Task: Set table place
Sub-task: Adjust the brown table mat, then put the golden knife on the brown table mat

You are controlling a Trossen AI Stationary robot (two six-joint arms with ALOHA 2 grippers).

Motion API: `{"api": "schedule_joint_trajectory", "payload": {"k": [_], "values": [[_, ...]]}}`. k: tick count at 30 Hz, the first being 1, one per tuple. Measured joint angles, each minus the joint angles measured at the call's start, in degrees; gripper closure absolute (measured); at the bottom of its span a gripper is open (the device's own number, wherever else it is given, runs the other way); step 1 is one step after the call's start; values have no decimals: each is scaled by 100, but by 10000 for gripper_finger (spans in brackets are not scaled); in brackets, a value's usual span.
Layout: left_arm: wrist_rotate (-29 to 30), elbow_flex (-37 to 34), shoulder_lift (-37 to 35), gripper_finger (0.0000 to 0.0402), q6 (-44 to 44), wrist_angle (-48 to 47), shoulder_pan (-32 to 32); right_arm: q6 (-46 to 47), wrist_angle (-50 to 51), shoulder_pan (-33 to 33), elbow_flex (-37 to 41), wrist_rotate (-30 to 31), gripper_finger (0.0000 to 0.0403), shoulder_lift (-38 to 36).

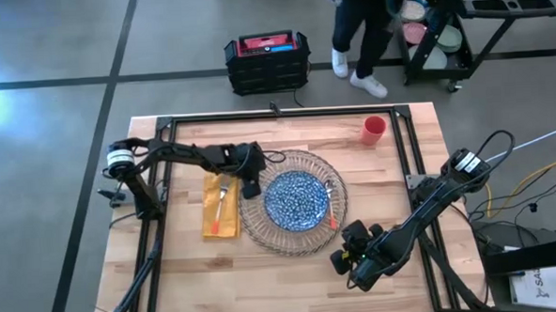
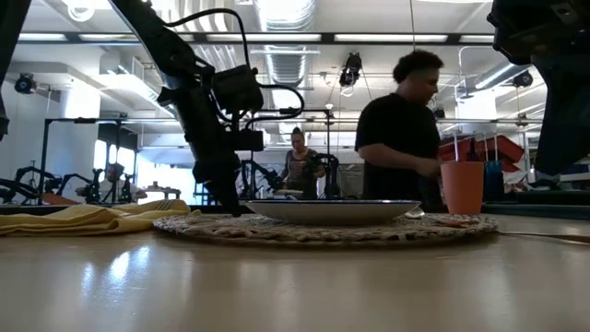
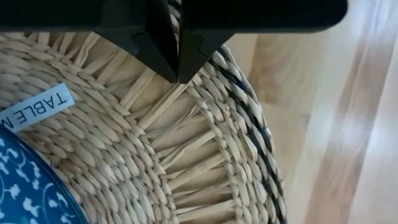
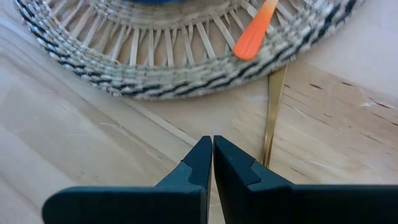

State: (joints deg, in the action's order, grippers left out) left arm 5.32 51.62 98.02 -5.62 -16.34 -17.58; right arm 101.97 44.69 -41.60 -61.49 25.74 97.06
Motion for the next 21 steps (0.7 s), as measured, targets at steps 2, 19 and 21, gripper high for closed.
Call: {"api": "schedule_joint_trajectory", "payload": {"k": [2, 19, 21], "values": [[19, 3, -2, 402, 54, -61, -32, 0, 2, 0, 0, -2, 403, 0], [8, 11, -888, 402, 265, -144, 201, -691, 495, 153, 0, -1007, 375, 406], [9, 1, -1125, 402, 259, -54, 306, -725, 470, 165, 0, -1303, 351, 494]]}}
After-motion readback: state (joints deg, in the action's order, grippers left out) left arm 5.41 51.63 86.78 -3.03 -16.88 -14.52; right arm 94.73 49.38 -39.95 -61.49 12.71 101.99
